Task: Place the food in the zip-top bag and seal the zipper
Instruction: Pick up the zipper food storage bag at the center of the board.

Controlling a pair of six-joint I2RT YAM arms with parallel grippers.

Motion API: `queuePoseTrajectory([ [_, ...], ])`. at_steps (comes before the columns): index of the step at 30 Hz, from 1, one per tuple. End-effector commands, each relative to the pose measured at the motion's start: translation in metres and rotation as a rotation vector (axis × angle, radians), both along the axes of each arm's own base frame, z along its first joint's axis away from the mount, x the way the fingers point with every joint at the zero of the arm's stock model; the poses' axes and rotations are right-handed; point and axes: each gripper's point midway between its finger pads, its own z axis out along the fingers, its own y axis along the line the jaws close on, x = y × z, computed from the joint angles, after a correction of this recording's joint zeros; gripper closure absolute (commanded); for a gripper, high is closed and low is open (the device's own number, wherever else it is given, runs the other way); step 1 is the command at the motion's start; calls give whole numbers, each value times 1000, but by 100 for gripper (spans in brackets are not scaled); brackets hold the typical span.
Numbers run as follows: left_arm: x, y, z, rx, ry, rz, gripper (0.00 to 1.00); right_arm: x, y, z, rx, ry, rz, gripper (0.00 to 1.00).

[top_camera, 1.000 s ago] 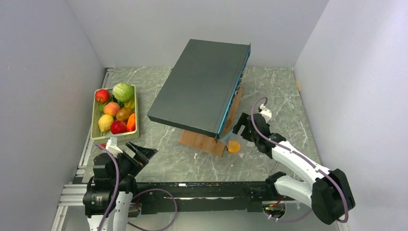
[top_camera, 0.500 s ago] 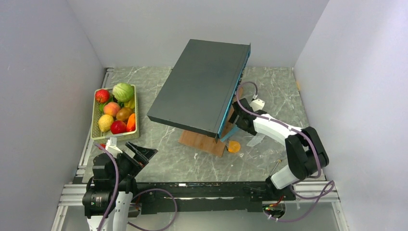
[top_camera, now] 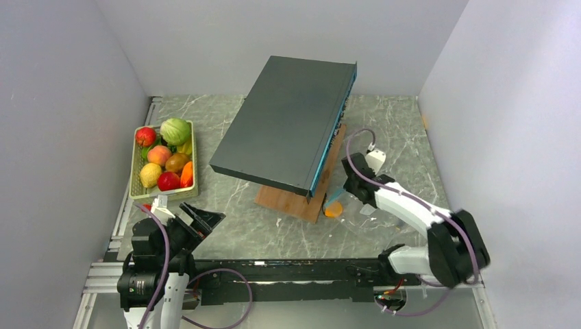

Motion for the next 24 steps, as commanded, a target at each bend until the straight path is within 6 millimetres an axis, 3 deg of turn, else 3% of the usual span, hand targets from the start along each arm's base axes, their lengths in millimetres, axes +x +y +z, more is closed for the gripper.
queuePoseTrajectory([
  [1,-11,-3,20,14,-178,-31,0,0,-4,49,2,-163,96,100],
  [4,-8,-5,21,5,-184,-37,0,-8,0,81,53,-264,157,100],
  [6,-7,-8,24,-3,-197,-55,1,-18,15,96,105,-290,279,100],
  [8,-7,-10,28,-8,-208,-76,2,-31,36,112,178,-320,430,100],
  [15,-12,-10,36,52,-214,-111,2,-90,70,164,365,-509,754,100],
  [24,-23,-5,61,117,-280,-110,2,-145,98,196,564,-494,993,100],
])
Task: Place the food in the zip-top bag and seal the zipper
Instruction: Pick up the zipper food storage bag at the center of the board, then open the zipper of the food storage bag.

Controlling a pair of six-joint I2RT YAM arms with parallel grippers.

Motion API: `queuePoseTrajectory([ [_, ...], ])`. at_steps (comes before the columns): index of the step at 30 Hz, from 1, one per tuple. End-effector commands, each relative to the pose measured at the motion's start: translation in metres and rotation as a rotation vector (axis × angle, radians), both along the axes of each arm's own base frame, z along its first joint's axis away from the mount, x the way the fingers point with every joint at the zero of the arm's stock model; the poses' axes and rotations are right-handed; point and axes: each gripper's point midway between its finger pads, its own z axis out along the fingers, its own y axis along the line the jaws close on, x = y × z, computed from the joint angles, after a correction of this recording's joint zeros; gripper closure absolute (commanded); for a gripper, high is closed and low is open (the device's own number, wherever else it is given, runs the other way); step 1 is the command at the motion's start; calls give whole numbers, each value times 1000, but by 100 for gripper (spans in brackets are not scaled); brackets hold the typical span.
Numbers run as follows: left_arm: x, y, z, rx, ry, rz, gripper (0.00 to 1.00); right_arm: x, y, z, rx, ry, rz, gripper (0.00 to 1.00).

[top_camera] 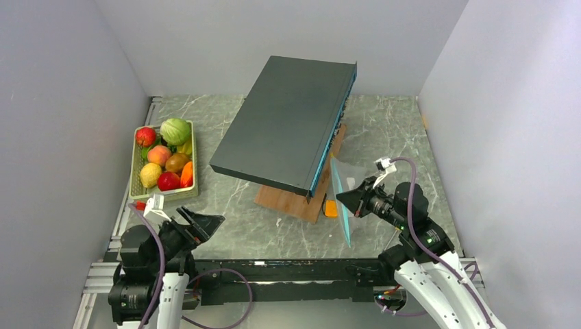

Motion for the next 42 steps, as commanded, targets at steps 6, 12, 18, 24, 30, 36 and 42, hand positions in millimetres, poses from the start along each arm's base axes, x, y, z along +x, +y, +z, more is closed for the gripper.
queuePoseTrajectory([
  [6,-14,-5,46,48,-171,-65,3,-51,23,55,80,-31,283,100],
  [12,-18,8,75,117,-214,8,3,-83,39,56,58,92,528,100],
  [18,-19,20,98,165,-257,70,3,-122,43,49,31,131,722,100],
  [24,-17,17,102,146,-258,63,4,-161,46,80,68,101,916,100],
  [30,-14,22,111,132,-257,109,6,-169,71,114,127,102,1064,100],
  [36,-24,33,138,154,-298,179,8,-198,125,125,41,78,1181,100],
  [42,-45,53,172,203,-358,295,12,-160,198,187,159,-47,1049,100],
])
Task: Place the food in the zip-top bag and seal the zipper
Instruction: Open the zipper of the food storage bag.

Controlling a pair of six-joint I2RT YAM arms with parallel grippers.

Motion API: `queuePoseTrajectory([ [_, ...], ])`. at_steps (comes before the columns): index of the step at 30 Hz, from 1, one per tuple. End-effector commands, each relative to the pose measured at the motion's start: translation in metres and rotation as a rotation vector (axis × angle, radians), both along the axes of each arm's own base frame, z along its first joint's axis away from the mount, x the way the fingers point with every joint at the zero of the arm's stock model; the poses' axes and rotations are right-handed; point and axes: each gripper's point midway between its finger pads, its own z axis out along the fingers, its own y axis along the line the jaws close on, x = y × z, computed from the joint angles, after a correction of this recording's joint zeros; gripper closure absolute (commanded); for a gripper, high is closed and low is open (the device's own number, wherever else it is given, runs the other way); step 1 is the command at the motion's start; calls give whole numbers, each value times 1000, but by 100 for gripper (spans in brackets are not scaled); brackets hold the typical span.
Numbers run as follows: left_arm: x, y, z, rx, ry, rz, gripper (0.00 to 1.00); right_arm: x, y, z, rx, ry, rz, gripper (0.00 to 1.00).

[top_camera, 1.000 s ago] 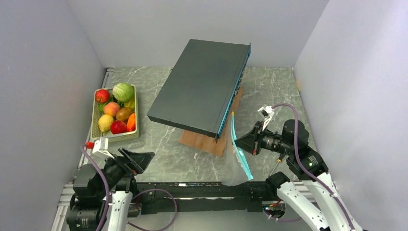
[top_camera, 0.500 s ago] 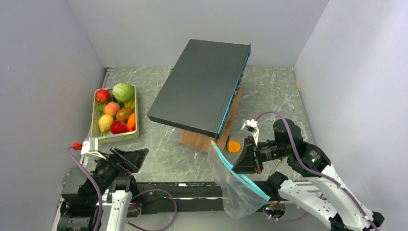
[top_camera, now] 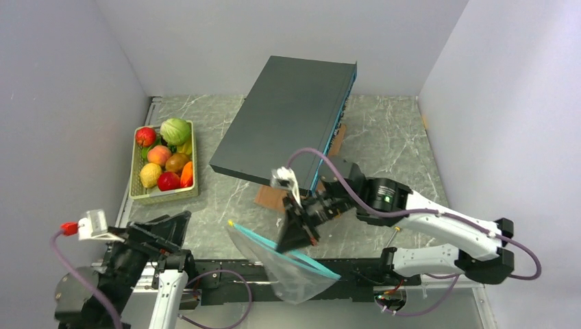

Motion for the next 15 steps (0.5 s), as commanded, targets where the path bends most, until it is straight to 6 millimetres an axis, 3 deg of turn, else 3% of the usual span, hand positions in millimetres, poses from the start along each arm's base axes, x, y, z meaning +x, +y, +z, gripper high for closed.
queuePoseTrajectory([
  [1,-8,24,23,38,-23,139,14,50,61,85,236,-104,-211,100],
  [4,-15,39,35,68,-25,224,18,95,104,100,242,-169,-379,100],
  [7,-16,50,48,117,-34,274,20,143,134,112,239,-235,-571,100],
  [11,7,47,66,186,-8,234,20,186,172,105,235,-310,-701,100],
  [15,42,42,72,256,39,170,21,210,203,98,249,-372,-735,100],
])
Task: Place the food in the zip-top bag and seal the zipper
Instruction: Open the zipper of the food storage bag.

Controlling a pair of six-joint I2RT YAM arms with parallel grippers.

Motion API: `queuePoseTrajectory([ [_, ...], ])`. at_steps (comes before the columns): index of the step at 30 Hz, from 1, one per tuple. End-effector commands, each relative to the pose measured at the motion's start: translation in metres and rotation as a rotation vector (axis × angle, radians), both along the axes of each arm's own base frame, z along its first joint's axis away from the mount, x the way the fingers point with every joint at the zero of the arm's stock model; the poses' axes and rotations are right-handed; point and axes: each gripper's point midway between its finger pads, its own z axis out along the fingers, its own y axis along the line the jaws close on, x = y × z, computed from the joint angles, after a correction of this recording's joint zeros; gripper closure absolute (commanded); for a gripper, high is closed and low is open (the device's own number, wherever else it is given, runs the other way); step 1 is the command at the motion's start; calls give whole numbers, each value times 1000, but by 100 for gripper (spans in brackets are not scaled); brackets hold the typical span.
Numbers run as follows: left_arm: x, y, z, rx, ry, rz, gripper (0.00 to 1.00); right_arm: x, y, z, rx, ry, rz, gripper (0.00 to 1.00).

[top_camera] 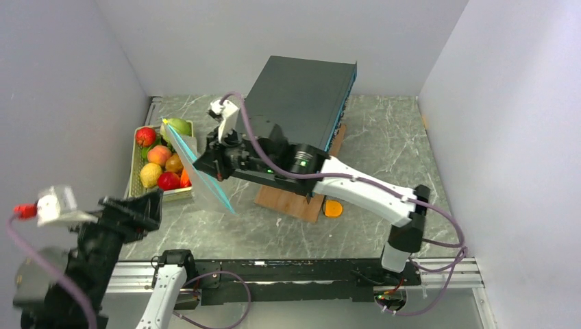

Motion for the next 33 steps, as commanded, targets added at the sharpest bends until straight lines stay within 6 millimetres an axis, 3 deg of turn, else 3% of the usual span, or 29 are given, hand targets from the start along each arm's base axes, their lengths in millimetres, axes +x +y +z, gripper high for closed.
queuePoseTrajectory([
  [1,52,-1,-2,104,113,-47,20,39,26,22,77,-119,-129,100],
  [4,71,-7,2,124,123,-96,21,50,49,13,75,-115,-143,100],
  [6,81,2,-6,131,186,-49,26,57,54,10,68,-95,-168,100],
  [8,87,13,-13,129,229,12,32,59,55,8,72,-74,-184,100],
  [14,97,12,-37,104,287,14,43,60,50,8,99,-47,-215,100],
  [18,105,6,-47,82,279,-16,43,54,48,8,112,-31,-195,100],
  [23,116,-4,-54,73,255,-72,33,51,50,5,111,-14,-178,100],
  [33,134,3,-86,78,320,-41,39,47,52,-1,109,37,-173,100],
])
